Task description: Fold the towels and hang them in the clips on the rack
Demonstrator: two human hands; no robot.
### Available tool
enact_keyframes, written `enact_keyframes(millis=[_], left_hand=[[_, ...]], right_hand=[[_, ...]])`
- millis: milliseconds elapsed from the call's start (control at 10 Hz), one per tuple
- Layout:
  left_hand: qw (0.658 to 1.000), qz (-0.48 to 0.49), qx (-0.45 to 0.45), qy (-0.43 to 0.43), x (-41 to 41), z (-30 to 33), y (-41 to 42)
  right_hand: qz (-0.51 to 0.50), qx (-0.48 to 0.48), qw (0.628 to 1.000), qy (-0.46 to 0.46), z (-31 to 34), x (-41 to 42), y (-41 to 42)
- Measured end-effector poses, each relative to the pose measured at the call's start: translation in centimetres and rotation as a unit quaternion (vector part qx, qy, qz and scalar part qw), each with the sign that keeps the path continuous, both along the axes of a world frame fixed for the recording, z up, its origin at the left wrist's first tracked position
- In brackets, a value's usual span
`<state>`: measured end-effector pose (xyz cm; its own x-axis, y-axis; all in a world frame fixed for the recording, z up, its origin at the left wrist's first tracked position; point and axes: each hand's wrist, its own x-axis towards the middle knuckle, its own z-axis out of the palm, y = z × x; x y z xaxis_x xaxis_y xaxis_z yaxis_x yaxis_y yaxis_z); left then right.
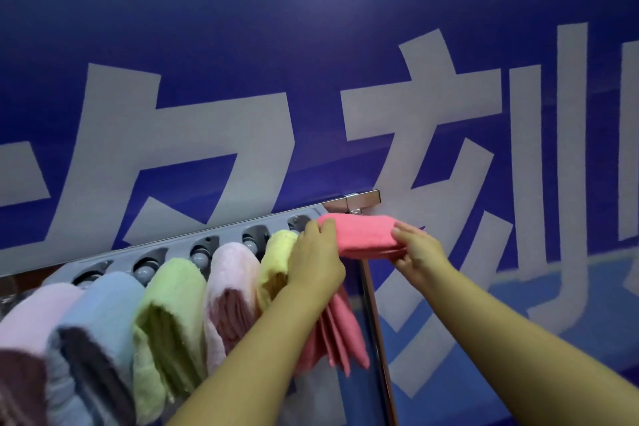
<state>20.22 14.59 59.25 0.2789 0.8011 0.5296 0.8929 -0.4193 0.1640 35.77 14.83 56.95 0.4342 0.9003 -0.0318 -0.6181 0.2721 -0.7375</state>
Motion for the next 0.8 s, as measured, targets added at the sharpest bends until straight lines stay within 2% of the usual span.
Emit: enact_keyframes(millis=[100, 200, 300, 400, 500, 600, 700, 800], left_hand=[[0.999, -0.023, -0.034, 0.019, -0.5, 0.7, -0.4], [0.999, -0.008, -0.019, 0.043, -0.5, 1.6, -0.4], [0.995, -0.058, 0.056, 0.057, -0.1, 1.6, 0.0], [0.991, -0.074, 0.085, 0.072, 0.0, 0.7, 0.6], [0.994, -0.090, 0.062, 0.001, -0.5, -1.2, 0.5], [0.988, -0.114, 0.008, -0.108, -0.8, -2.7, -0.5], [0.977, -0.115, -0.067, -0.165, -1.3, -3.8, -1.8], [0.970, -0.128, -0.131, -0.162, -2.3, -4.9, -3.2]], right_hand=[[0.017, -0.038, 0.999, 0.006, -2.9, -1.8, -0.6], [-0.006, -0.037, 0.998, 0.058, -4.0, -3.1, -1.3], [-0.038, -0.027, 0.991, 0.125, -4.4, -2.9, -1.8], [-0.027, -0.031, 0.985, 0.167, -5.4, -2.7, -1.6], [0.077, -0.064, 0.986, 0.130, -7.1, -3.6, -1.7], [0.144, -0.107, 0.983, 0.038, -7.7, -4.8, -2.3], [0.166, -0.111, 0.980, -0.014, -7.9, -5.6, -3.0], [0.160, -0.121, 0.979, -0.041, -7.5, -6.2, -4.3]])
